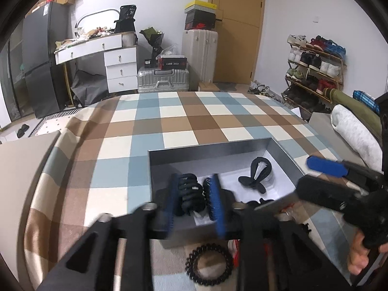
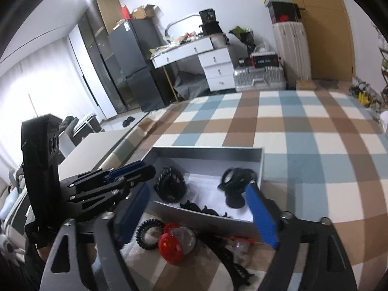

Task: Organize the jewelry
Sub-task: 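Withdraw both grippers from the box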

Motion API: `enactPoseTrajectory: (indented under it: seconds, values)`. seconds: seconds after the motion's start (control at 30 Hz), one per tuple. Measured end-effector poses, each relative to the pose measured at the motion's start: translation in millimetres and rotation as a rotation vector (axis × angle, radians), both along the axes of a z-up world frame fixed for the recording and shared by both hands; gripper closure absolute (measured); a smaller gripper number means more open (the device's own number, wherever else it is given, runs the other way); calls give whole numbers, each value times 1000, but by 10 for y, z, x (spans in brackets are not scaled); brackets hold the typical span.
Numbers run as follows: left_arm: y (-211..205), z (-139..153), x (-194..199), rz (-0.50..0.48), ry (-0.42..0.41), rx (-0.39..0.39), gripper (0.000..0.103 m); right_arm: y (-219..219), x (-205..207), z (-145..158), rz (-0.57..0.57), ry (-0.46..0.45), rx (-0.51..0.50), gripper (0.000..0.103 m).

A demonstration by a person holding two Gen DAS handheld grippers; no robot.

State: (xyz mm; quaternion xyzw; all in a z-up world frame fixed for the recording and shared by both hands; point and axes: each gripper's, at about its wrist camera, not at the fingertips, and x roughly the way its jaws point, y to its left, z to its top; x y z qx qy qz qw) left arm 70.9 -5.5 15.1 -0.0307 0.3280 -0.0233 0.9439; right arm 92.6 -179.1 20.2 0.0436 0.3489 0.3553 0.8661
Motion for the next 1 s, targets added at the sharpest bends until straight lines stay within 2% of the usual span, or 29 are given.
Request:
enactPoseTrajectory:
  seconds: [0.03,0.13,0.2,0.27,0.33,0.37,0.63,0.9,1.0]
  values:
    - [-5,17,-43,1,-8,6,50,-41,-11,14,-16,-6,-3,8]
    - [5,55,-169,3,-28,-5,26,-161,-7,24,-64,-10,-7,2]
    - [17,50,-238,-4,-22,-21,18,-223,5,10,-87,-7,-11,0]
    - [28,31,-278,-10,-13,-23,16,-271,-1,-11,-99,-7,-24,0]
    - [37,9,-323,-10,-10,-17,4,-307,-27,-32,-101,-9,-40,0]
    - [43,0,-327,-11,3,-21,1,-323,-47,-43,-101,-9,-48,0]
    - [104,-16,-333,16,21,-43,1,-362,-129,-138,-72,26,-94,0]
    - [35,-117,-319,-9,52,-15,1,-174,-157,-427,-3,85,-279,0]
    - [37,-152,-315,-14,66,-17,1,-192,-143,-485,1,110,-276,0]
